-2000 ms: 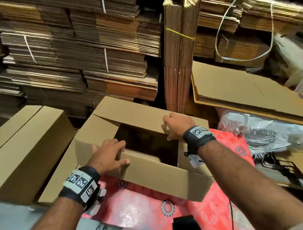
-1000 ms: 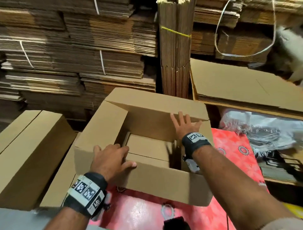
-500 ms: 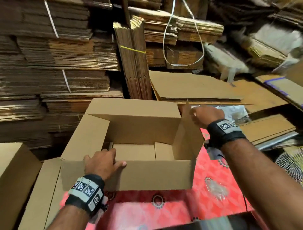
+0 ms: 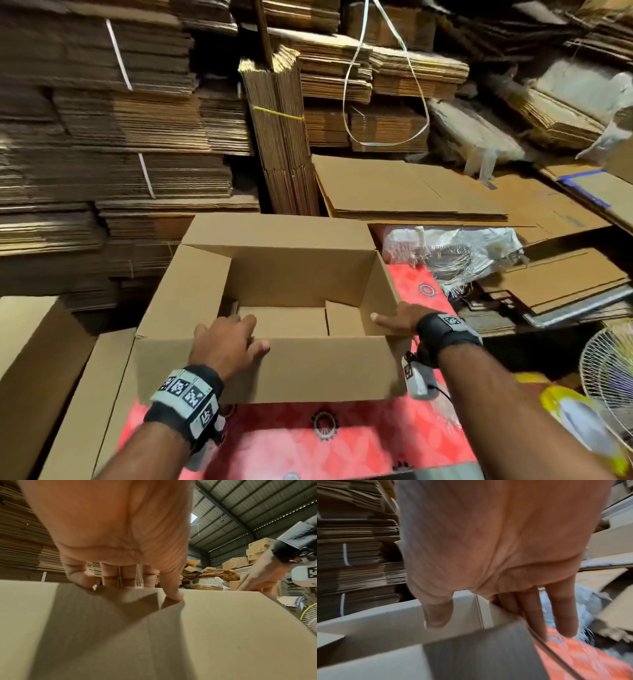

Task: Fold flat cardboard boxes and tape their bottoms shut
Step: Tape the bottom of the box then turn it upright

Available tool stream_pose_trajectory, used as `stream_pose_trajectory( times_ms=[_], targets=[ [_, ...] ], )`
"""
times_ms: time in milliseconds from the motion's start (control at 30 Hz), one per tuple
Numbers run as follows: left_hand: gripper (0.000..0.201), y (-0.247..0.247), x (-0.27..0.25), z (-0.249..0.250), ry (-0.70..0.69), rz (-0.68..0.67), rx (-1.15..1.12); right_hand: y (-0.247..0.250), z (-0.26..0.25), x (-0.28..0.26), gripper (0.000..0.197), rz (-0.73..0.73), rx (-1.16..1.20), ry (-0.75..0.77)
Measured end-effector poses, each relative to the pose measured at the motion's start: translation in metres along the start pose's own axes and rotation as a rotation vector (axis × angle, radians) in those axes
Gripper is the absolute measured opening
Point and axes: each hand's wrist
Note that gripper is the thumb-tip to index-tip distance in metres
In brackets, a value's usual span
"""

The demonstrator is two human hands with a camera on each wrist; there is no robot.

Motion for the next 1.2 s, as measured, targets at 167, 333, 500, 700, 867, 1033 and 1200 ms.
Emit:
stream_pose_trajectory(
  times_ms=[167, 333, 500, 700, 867, 1033, 1200],
  targets=[
    [0.04, 0.014, 0.005, 0.006, -0.104, -0.123, 0.028, 0.034, -0.011, 0.03, 0.08, 0.163, 0.096, 0.182],
    [0.054, 0.03, 0.02, 0.015, -0.094, -0.284, 0.062, 0.052, -0.047, 0.052, 0.082, 0.238, -0.082, 0.268],
    [0.085, 0.031, 0.031, -0.006, 0.081, -0.33, 0.208, 0.047, -0.086, 0.062, 0.087, 0.19, -0.246, 0.392],
    [0.051, 0.054, 0.021, -0.03, 0.049, -0.165, 0.389, 0.043, -0.14, 0.048, 0.08, 0.127, -0.396, 0.589],
    [0.039, 0.081, -0.007, -0.076, 0.132, 0.373, 0.311, 0.035, -0.184, 0.041, 0.075, 0.04, -0.417, 0.719],
    [0.047, 0.067, -0.025, -0.145, 0.502, 0.233, 0.17, 0.011, -0.217, 0.012, 0.064, 0.0, -0.427, 0.826],
    [0.082, 0.017, -0.018, -0.155, 0.329, -0.078, -0.052, -0.017, -0.216, -0.028, 0.072, -0.112, -0.427, 0.873]
  ],
)
Point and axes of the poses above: each hand's wrist, its own x-axis towards the middle knuckle, its own y-axis out of the back of the hand, z = x × y, and after that the axes turned 12 degrees about -z, right-handed
